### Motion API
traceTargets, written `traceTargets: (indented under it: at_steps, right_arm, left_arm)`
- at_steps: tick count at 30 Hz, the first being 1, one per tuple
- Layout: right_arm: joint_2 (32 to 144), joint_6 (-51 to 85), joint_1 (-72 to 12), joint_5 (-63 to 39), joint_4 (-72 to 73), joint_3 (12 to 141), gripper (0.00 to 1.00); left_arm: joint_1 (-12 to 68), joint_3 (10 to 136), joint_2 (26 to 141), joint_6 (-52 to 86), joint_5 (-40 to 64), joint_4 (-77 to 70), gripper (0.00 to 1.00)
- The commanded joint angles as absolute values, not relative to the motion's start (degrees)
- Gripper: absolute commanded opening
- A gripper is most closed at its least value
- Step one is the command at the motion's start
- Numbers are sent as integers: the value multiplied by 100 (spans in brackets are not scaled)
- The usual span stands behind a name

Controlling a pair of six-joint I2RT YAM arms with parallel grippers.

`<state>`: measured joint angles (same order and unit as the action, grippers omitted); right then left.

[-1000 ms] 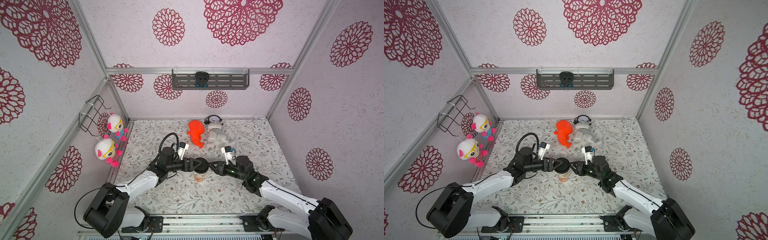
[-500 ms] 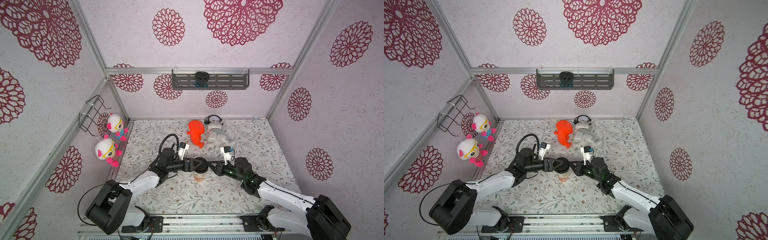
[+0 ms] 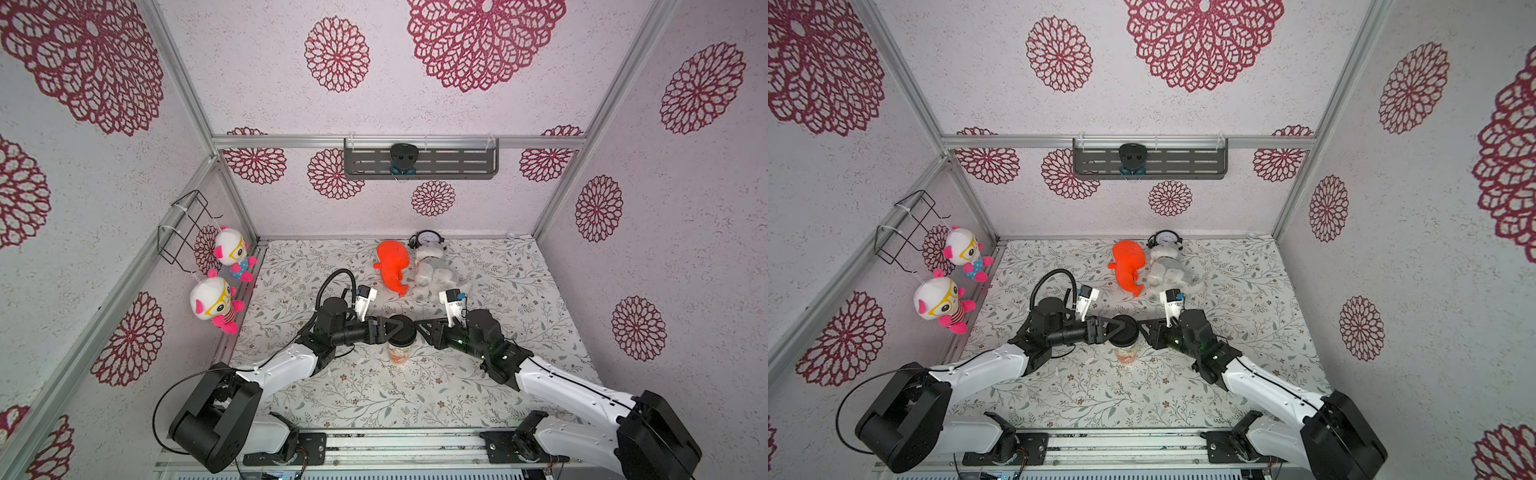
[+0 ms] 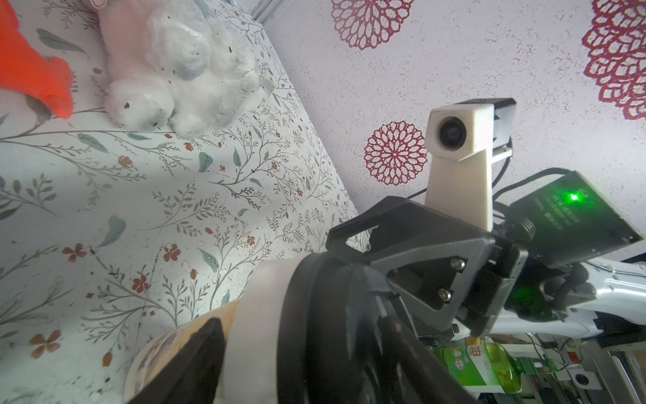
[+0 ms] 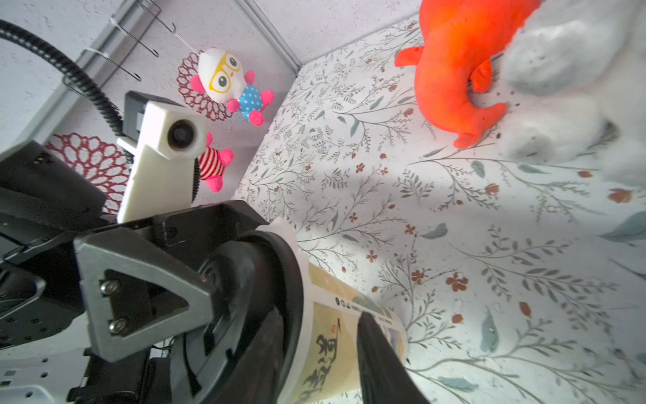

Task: Put the leak-proof paper on the milk tea cups
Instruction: Secure the cup lid on the cup.

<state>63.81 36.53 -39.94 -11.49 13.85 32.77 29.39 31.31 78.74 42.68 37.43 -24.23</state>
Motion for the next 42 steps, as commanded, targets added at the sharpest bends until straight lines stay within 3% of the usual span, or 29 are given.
traceTargets:
  at_steps: [1,6,11,23,29,35,42]
  right_arm:
    - [6311,3112,-3828,-492,-487,3722,46]
    - [6169,3113,-3894,-677,62,3915,51]
    - [6295,3074,-4464,-715,697,3937,62]
    - [5989,2953,-4623,-69,826,3868,66]
    - [6358,2895,-4768,-545,1193,3941,67]
    - [6494,3007,-4825,-258,1354,3629,65]
    - [6729,3081,-5027,305,1374,3022,56]
  left_arm:
    - [2860,2619,8218,3867,3148,-498,73]
    - [2857,2654,8205,3898,3169,-501,72]
    - [2857,2707,8191,3894,3174,-453,72]
    - [2855,2734,8192,3916,3190,-448,71]
    - [2860,2742,8226,3926,3200,-460,69]
    - [2867,2691,8201,3961,3204,-509,70]
    - [2879,2722,7983,4073,3287,-511,72]
